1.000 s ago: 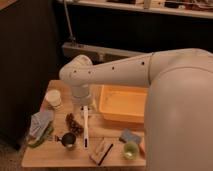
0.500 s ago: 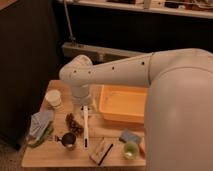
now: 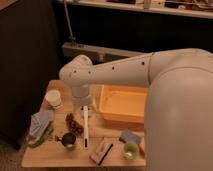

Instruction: Place apple in table surface

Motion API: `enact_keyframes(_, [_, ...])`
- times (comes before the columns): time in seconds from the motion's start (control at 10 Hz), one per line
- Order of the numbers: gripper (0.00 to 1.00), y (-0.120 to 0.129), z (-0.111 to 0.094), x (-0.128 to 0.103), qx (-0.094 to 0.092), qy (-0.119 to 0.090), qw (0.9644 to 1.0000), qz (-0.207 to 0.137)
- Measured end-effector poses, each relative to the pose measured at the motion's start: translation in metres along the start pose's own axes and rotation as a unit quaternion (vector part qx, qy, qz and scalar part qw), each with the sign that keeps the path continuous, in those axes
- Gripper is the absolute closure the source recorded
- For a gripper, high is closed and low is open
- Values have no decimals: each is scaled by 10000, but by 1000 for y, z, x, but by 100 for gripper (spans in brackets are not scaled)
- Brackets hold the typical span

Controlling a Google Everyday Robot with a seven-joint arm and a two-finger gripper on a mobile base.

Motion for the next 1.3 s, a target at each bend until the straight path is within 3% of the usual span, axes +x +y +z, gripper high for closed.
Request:
enact_keyframes(0.3, [35, -12, -3, 2, -58, -27, 9998, 190])
enact_keyframes(0.6, [35, -57, -19, 28, -69, -107, 9983, 570])
enact_keyframes(0.9, [35, -117, -45, 70, -70, -235, 9940, 1070])
enact_keyframes(1.2, [35, -160, -67, 111, -55, -353, 9864, 1606])
enact_keyframes(1.3, [35, -173, -73, 124, -66, -364, 9822, 1842])
